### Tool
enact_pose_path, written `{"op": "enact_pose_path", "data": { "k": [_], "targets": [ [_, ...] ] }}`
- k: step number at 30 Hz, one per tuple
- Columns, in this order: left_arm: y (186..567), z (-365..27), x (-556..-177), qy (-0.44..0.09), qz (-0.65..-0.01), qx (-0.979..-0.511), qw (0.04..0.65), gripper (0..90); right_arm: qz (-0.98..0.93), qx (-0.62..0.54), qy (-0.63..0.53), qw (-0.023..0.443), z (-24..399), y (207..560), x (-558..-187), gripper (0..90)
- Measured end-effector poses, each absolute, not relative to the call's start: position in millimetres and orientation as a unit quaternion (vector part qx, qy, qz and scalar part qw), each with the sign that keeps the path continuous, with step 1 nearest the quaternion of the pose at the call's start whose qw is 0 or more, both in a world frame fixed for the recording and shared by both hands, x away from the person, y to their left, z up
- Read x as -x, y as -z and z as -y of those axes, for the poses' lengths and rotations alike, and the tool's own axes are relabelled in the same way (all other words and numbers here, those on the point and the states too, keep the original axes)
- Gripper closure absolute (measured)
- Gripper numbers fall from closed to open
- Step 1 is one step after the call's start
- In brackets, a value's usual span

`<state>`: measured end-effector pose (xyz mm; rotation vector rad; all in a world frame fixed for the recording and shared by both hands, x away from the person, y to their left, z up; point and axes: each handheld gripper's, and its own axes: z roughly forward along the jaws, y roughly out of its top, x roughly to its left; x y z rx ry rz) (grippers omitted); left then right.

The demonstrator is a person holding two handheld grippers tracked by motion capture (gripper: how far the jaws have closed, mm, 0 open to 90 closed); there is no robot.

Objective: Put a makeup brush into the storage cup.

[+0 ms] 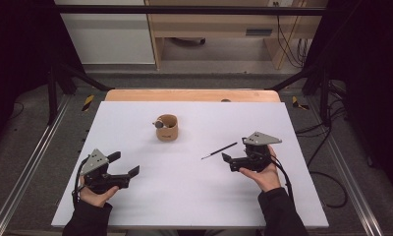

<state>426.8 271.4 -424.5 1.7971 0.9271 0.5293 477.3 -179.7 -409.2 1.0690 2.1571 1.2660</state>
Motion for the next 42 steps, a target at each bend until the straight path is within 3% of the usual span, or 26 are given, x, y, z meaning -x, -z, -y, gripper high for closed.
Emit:
{"op": "enact_pose_path", "data": {
  "k": [42],
  "targets": [
    [424,-269,-427,-0.219,-0.378,-0.747,0.502,9.2,-0.829,-0.373,-0.38,0.17,140,447,-531,11.0]
  ]
}}
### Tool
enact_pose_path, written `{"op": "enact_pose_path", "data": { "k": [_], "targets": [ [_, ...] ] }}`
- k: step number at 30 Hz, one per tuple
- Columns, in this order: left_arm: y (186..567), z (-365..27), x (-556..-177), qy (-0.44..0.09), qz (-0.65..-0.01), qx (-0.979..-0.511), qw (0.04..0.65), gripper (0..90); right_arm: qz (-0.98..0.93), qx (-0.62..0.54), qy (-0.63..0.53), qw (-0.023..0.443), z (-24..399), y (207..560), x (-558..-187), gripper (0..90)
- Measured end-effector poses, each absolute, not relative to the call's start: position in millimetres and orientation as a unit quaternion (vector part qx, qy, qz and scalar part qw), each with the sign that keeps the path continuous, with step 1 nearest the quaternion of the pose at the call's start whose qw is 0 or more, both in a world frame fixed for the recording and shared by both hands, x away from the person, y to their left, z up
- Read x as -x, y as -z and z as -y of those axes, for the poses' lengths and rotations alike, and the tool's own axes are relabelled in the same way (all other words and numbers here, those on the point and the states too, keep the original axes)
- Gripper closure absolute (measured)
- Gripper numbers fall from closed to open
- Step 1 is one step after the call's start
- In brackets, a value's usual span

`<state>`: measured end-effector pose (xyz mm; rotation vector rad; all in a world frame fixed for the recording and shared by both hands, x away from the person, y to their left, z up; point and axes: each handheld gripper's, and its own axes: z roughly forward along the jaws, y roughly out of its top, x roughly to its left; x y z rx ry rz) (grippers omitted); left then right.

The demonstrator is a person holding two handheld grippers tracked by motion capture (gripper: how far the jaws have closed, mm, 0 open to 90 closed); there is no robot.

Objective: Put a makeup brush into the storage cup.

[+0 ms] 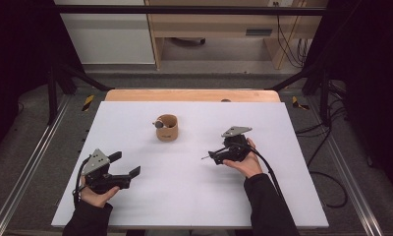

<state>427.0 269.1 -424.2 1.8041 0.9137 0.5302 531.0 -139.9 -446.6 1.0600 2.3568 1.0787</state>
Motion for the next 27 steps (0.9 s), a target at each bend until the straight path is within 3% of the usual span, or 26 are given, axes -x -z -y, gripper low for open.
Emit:
{"op": "enact_pose_path", "data": {
  "k": [27],
  "targets": [
    [425,-268,-428,-0.22,-0.377,-0.75,0.497,9.5,-0.851,-0.374,-0.333,0.157,130,481,-546,21.7]
  ]
}}
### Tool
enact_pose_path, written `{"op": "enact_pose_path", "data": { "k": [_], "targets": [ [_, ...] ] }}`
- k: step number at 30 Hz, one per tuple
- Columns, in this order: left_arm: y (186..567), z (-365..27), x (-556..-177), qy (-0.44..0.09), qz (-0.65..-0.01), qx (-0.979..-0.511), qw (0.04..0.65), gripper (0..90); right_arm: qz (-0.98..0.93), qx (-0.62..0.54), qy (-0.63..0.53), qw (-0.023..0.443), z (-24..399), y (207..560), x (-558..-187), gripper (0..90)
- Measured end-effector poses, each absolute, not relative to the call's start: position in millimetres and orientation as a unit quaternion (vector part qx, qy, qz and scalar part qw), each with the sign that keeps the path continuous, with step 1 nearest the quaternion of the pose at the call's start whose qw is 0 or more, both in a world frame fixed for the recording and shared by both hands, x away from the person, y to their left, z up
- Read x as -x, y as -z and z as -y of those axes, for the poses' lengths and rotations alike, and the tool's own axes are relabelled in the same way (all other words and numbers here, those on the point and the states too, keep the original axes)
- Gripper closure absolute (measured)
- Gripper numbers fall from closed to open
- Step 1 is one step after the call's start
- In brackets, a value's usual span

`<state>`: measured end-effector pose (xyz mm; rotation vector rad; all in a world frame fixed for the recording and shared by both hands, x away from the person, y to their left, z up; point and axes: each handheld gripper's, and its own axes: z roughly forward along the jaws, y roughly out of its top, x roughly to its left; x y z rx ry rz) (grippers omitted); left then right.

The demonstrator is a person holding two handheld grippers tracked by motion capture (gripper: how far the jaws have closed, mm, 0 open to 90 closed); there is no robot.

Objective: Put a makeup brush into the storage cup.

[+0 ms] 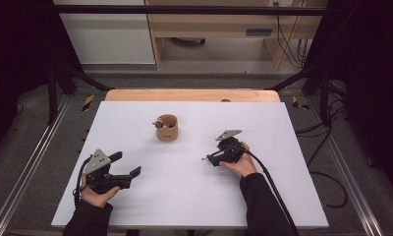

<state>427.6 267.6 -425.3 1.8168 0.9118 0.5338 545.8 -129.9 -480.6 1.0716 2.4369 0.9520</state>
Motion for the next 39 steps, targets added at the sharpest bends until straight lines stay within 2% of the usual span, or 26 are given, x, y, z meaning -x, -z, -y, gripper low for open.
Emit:
{"op": "enact_pose_path", "data": {
  "k": [12,27,39],
  "targets": [
    [425,-267,-427,-0.221,-0.374,-0.752,0.496,9.7,-0.854,-0.381,-0.32,0.152,126,475,-539,39.6],
    [425,-266,-427,-0.221,-0.374,-0.753,0.495,10.0,-0.864,-0.381,-0.299,0.139,129,469,-535,69.2],
    [426,-265,-427,-0.221,-0.373,-0.754,0.493,10.1,-0.87,-0.384,-0.284,0.125,130,465,-530,80.2]
  ]
}}
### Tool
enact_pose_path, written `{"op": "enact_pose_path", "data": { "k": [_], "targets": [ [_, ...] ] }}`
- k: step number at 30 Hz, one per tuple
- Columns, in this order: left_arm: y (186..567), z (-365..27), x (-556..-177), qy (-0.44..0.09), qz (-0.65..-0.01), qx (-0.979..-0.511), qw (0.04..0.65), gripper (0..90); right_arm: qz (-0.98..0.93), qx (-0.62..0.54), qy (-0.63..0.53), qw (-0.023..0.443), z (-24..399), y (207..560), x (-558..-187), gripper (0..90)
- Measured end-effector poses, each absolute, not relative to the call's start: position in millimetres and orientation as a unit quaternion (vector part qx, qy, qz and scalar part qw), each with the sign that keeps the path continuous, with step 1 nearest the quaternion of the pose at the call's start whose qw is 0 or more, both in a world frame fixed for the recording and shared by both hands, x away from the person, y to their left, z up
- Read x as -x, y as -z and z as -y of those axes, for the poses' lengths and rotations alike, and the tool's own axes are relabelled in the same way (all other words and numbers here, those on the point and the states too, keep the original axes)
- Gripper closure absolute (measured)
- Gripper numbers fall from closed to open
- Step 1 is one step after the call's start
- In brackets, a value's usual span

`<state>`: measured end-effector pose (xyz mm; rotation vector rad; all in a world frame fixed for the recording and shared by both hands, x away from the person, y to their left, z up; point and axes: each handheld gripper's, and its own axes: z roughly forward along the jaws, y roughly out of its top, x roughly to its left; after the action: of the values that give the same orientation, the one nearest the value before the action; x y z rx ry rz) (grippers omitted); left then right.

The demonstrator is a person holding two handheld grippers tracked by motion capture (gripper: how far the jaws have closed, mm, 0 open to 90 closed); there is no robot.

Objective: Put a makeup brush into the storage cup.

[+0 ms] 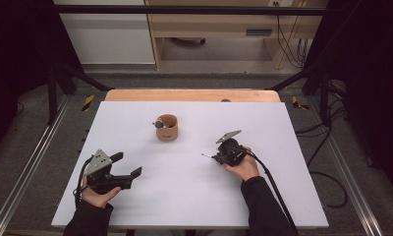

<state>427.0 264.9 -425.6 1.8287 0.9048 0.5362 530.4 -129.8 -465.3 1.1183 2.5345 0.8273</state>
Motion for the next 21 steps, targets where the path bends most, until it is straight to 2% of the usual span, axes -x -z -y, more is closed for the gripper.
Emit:
{"op": "enact_pose_path", "data": {
  "k": [8,20,21],
  "targets": [
    [426.0,-264.2,-427.0,-0.22,-0.373,-0.755,0.493,10.1,-0.871,-0.389,-0.279,0.114,129.0,464.1,-528.0,85.0],
    [426.1,-263.6,-426.9,-0.22,-0.372,-0.756,0.492,10.2,-0.865,-0.405,-0.276,0.108,127.0,463.0,-525.1,84.9],
    [426.0,-263.6,-426.8,-0.22,-0.372,-0.756,0.492,10.2,-0.865,-0.406,-0.276,0.104,126.6,462.5,-524.6,82.5]
  ]
}}
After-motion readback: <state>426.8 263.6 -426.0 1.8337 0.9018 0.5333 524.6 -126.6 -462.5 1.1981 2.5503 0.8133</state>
